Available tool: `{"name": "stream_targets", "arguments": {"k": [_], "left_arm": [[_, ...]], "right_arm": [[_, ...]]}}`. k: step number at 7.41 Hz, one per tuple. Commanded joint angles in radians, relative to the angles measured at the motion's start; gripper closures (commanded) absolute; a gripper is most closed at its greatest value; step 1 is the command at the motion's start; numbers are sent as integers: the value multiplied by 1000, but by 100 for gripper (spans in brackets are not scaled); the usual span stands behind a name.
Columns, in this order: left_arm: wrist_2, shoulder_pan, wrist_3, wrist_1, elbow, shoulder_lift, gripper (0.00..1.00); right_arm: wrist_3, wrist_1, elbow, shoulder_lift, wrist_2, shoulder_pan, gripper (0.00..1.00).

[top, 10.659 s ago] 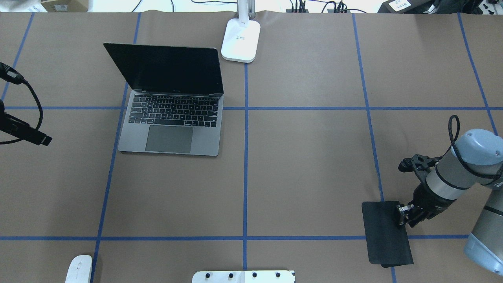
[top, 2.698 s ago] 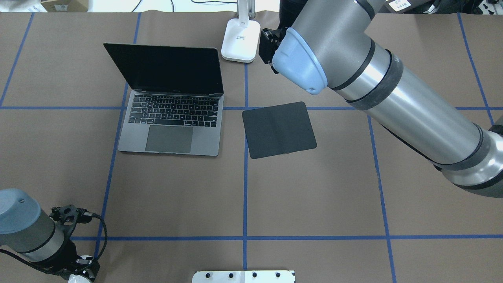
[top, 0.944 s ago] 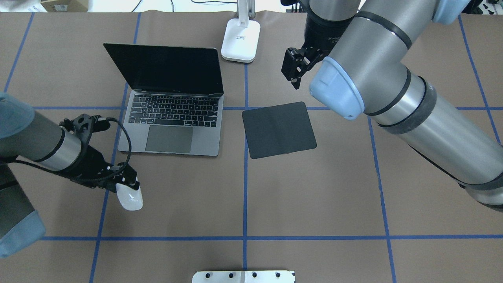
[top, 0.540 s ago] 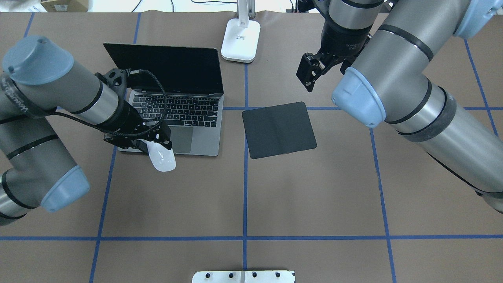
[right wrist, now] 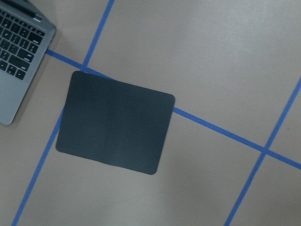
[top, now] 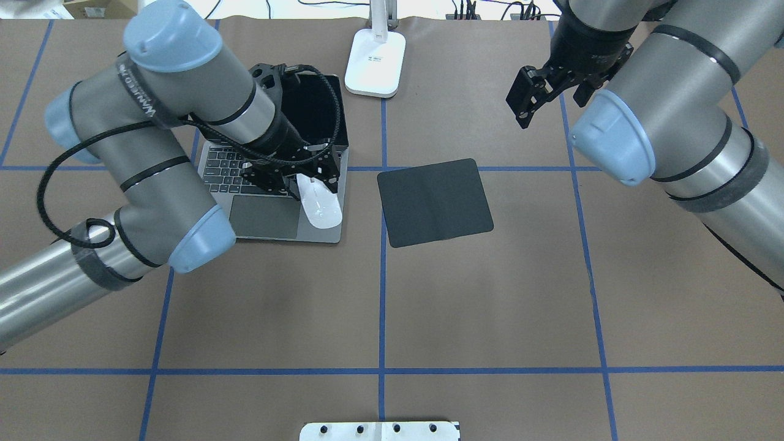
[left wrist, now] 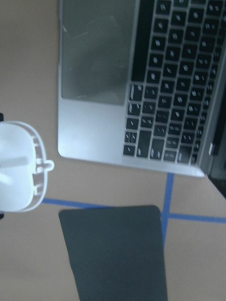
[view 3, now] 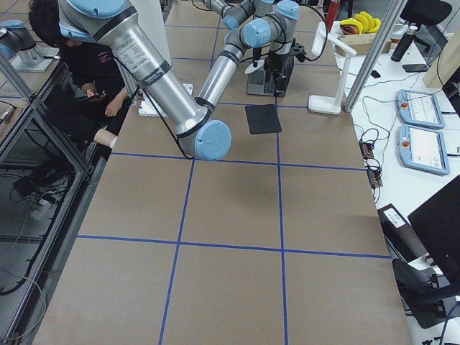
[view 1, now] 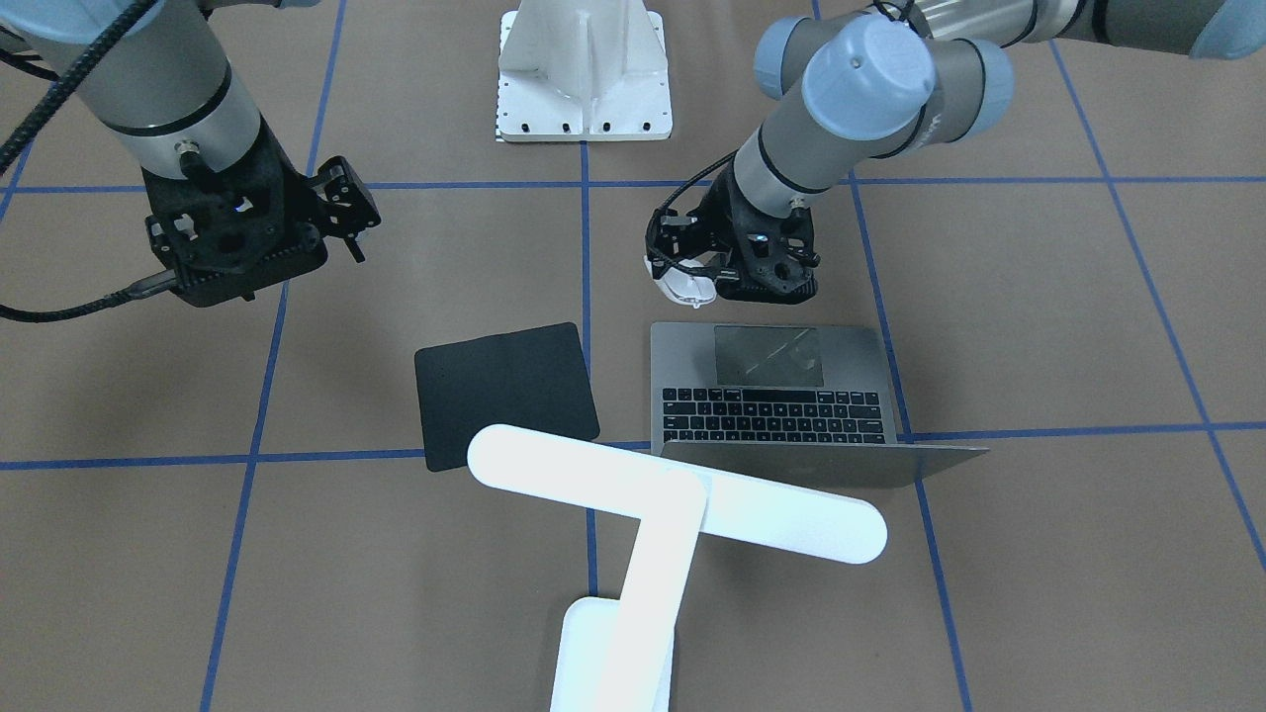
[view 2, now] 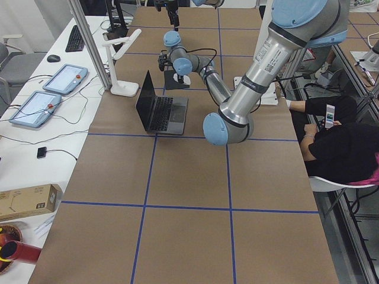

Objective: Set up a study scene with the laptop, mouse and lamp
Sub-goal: 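Carry the white mouse with the left gripper onto the mouse pad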

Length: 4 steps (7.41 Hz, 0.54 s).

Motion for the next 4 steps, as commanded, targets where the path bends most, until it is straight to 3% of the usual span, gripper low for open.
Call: {"name": "stream_targets", "arguments": {"k": [1, 4], "left_arm": [[10, 41, -44, 11, 167, -176, 35], [121, 99, -77, -27, 382, -331, 35]], "right_arm": [[0, 0, 15, -30, 4, 38, 0], [0, 2, 41, -68, -2, 46, 0]]}}
